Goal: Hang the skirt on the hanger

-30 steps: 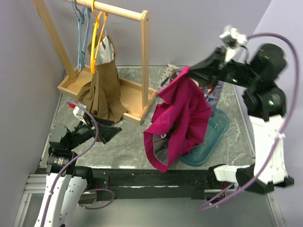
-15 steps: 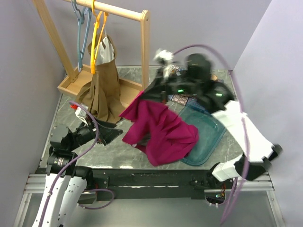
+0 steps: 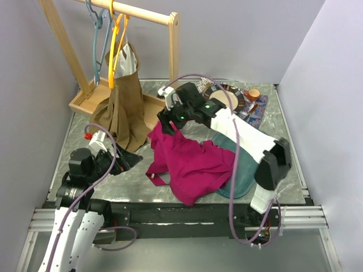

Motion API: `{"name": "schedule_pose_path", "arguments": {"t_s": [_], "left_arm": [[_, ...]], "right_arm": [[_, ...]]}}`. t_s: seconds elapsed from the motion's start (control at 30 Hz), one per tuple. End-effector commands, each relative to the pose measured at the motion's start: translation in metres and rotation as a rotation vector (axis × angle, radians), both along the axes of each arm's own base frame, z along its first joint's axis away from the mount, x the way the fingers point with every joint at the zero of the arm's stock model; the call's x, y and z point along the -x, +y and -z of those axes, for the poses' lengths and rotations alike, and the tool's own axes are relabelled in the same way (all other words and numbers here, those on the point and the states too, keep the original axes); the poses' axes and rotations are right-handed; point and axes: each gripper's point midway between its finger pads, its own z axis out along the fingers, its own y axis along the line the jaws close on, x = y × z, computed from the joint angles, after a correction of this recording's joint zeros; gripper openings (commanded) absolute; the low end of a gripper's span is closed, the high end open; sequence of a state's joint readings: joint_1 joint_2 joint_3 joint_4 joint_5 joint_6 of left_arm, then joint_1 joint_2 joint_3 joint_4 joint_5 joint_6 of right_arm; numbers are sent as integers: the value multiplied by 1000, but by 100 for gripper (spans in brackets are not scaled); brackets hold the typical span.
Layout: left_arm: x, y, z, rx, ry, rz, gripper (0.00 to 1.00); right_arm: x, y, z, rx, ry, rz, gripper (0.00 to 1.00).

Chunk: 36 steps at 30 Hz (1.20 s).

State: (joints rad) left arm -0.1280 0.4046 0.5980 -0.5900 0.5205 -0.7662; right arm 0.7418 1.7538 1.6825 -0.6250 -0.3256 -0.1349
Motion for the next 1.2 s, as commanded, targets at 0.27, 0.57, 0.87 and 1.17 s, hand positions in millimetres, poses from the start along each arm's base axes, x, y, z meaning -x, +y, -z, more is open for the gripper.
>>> {"name": "schedule_pose_path", "arguments": {"t_s": [0.27, 0.57, 0.87, 1.17], "left_arm": [[1, -53, 63, -143, 243, 119, 88], [-26, -66, 110, -502, 307, -31, 88], [-20, -56, 156, -569, 346, -36, 84], [-30, -50, 181, -648, 359, -76, 28]], "right_arm": [[206, -95, 57, 180, -315, -989, 96], [217, -89, 125, 354, -432, -1025, 95], [217, -73, 162, 515, -556, -1027, 79], [217, -65, 143, 486, -542, -984, 0]]}}
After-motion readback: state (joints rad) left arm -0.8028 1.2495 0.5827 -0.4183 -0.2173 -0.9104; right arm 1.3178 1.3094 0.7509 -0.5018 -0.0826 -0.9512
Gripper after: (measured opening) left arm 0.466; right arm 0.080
